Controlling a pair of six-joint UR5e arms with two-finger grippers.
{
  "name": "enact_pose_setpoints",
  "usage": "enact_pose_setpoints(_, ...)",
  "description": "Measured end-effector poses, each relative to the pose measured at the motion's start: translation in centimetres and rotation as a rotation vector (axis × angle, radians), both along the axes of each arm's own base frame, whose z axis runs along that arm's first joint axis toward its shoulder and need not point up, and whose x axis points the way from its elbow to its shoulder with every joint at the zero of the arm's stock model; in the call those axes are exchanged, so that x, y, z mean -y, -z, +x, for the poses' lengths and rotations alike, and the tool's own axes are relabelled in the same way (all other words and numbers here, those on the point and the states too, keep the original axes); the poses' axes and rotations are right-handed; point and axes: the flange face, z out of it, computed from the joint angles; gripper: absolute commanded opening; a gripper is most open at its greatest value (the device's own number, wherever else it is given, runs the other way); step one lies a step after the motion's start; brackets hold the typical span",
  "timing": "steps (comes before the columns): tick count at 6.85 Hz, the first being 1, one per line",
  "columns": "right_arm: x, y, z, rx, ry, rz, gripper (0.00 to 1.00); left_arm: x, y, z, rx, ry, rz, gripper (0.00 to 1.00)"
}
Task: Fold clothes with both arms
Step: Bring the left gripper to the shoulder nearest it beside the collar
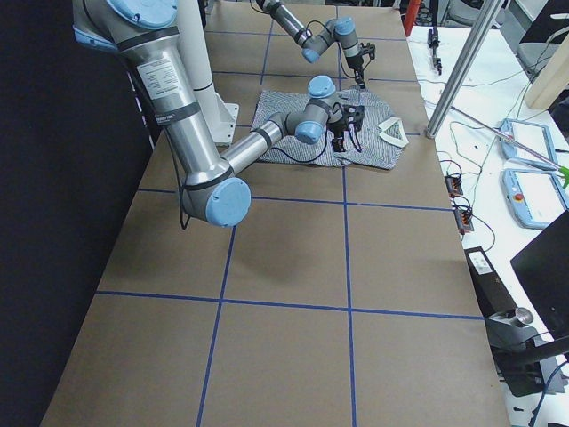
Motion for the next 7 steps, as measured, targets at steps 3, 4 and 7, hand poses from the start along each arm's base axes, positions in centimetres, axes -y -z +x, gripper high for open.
enact_pose_setpoints(3,0.3,-0.6,-0.4,-0.014,0.003,-0.006,1.0,0.3,6.7,0.5,-0.044,0.026,-0.012,0.0)
enact_pose_setpoints(4,0.4,-0.7,-0.5,-0.016,0.003,-0.007,1.0,-0.3,8.5,2.1,-0.067,0.033,-0.038,0.0)
enact_pose_setpoints(7,0.5,-0.7,-0.7,-0.017,0.004,-0.008,1.0,-3.3,10.9,7.3,-0.11,0.064,-0.089,0.0)
